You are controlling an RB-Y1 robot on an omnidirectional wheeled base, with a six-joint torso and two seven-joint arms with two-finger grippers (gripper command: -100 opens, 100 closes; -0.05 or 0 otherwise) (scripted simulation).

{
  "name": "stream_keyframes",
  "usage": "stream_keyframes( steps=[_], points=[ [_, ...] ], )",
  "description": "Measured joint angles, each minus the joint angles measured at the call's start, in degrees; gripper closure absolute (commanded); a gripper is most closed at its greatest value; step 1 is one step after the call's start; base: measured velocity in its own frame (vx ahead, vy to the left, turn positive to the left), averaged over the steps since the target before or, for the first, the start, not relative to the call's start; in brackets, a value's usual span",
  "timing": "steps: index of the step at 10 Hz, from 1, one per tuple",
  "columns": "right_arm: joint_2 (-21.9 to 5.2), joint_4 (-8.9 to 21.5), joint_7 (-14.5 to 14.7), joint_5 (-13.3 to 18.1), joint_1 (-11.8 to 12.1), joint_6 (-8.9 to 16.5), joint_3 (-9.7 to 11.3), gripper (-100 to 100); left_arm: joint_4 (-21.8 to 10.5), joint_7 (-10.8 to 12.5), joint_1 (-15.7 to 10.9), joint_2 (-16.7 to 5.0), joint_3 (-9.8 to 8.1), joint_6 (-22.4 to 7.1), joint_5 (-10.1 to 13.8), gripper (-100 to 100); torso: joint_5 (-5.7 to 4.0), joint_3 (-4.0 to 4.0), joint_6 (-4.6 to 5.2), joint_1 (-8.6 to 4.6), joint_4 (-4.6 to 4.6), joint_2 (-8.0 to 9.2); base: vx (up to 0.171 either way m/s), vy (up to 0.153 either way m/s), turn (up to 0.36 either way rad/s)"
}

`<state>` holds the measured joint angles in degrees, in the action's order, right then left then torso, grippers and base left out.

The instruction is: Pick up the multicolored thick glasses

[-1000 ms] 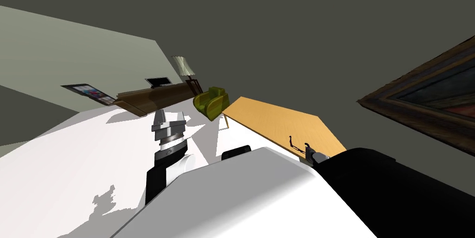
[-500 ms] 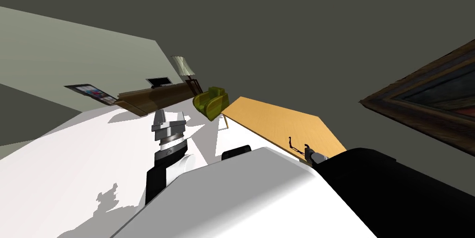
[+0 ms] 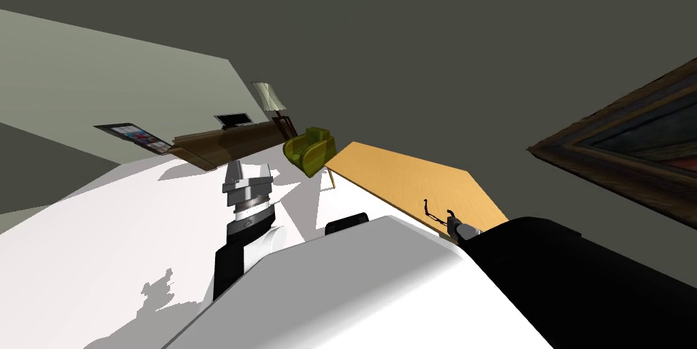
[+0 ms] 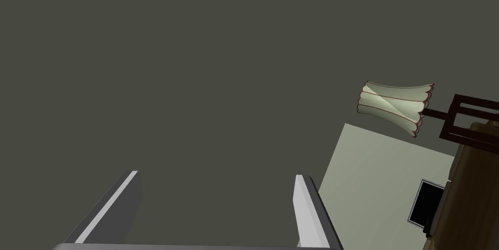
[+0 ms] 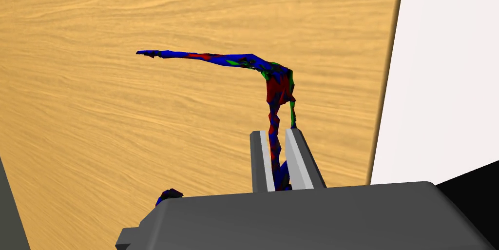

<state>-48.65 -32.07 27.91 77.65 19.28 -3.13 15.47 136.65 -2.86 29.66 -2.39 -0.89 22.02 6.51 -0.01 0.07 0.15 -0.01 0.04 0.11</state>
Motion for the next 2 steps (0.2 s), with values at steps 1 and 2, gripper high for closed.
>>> stream_keyframes(
  steps=[1, 2],
  points=[
    [-1.2, -0.6, -0.6, 0.0, 0.4, -0.7, -0.2, 100, 0.0, 0.0, 0.0, 0.0, 0.01, 0.0, 0.0, 0, 0.07, 0.03, 0.04, 0.32, 0.0, 0.06, -0.011, 0.06, -0.023],
    [-1.3, -0.7, -0.8, 0.0, 0.4, -1.0, -0.2, 0, 0.0, 0.0, 0.0, 0.0, 0.0, 0.0, 0.0, 0, 0.06, 0.03, 0.02, 0.26, 0.01, 0.06, -0.002, 0.009, -0.001]
  ],
)
